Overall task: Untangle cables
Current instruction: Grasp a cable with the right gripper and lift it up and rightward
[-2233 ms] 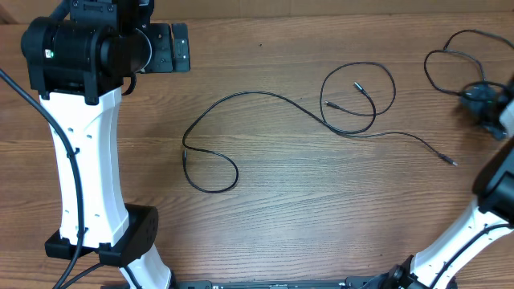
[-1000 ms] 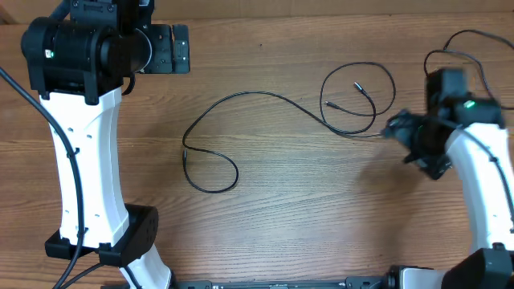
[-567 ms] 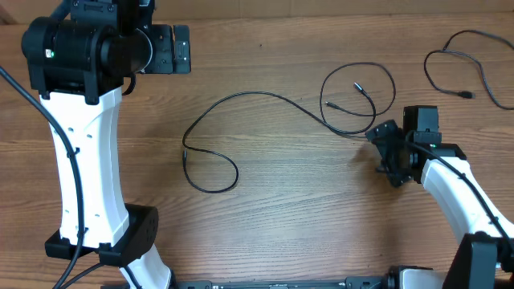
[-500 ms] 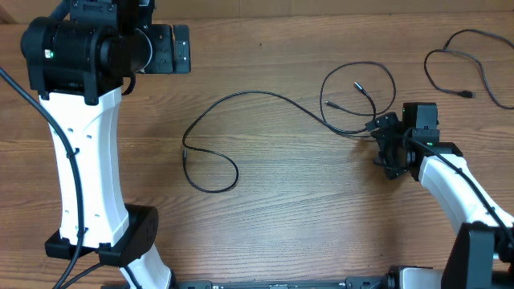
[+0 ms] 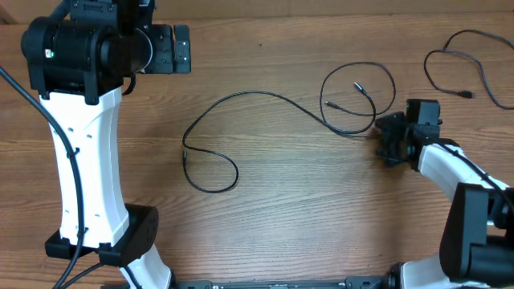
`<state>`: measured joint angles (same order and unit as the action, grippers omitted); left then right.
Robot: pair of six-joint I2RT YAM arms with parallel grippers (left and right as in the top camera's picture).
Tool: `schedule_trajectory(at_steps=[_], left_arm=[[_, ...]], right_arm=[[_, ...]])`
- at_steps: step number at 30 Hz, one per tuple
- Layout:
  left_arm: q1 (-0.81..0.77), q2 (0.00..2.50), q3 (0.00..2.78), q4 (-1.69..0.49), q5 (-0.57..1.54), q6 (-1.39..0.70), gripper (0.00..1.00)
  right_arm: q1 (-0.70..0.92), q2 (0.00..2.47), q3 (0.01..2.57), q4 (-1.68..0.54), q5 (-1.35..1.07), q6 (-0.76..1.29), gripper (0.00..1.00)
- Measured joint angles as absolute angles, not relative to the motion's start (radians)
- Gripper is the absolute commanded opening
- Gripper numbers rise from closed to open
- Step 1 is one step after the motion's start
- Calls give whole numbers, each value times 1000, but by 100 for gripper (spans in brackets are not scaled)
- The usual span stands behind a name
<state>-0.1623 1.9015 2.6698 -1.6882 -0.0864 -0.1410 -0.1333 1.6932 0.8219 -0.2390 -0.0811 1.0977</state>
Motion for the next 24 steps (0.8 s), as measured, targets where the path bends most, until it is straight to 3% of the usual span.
schedule_trajectory(at_steps=[1,14,24], left_arm=[[-162,1901,2670,-1688,-86,-139,100],[-162,1901,2670,-1688,-86,-131,99],[-162,1901,2670,-1689,-76,-131,100]], right_arm=[[-146,1709,822,-235,-80,1084,4],[-208,1731,849,-243,-162,830,4],[-209,1648,1312,-533,-257,592,4]])
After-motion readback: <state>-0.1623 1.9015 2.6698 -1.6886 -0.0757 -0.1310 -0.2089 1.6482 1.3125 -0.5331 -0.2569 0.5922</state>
